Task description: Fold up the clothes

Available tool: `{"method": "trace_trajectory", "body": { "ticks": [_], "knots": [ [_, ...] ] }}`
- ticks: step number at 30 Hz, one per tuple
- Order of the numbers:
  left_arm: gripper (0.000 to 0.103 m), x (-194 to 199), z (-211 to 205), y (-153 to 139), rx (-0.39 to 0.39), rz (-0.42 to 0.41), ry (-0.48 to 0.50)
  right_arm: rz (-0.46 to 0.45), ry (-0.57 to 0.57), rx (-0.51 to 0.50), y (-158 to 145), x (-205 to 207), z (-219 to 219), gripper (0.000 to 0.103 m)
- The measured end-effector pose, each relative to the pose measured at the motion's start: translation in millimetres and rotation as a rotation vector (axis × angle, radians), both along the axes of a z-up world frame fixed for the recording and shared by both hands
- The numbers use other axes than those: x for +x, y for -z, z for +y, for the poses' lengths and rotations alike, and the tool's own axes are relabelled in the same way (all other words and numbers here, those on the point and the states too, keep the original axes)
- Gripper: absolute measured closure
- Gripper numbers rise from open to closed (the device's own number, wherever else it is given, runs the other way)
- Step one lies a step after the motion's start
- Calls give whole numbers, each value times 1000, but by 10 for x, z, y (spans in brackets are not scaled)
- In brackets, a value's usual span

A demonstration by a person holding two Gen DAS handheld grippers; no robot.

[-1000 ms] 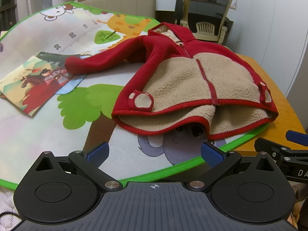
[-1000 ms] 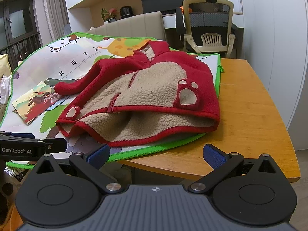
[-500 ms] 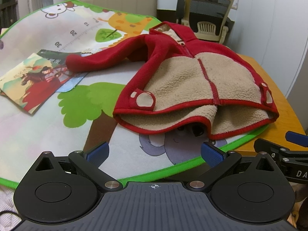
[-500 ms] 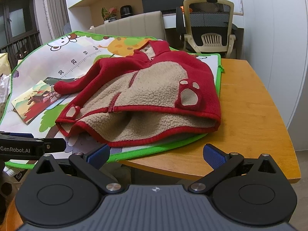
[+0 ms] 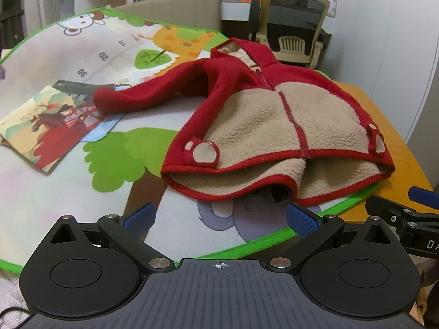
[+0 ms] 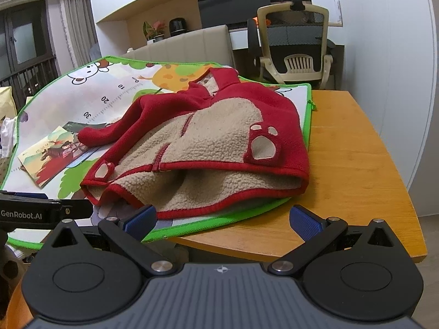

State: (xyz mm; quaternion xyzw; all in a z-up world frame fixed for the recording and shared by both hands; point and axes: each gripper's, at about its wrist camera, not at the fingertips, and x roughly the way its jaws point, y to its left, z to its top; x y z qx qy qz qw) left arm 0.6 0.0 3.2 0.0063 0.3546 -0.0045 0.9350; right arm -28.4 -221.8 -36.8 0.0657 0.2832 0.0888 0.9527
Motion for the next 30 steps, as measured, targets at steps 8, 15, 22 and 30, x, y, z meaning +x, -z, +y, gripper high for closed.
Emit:
{"method": "trace_trajectory", "body": {
  "ticks": [8, 15, 22, 30],
  "knots": [
    [0, 55, 51, 34, -13, 21, -2, -4, -6, -10, 7, 28, 13, 0],
    [0, 84, 59, 22, -30, 14, 26, -29, 12, -68, 4, 70, -16, 0],
    [0, 348, 63, -132, 177, -167, 90, -105, 106, -275, 32, 302, -137, 0],
    [0, 938, -258, 198, 419, -61, 231, -292, 229, -552, -208, 859, -97, 0]
  ]
}}
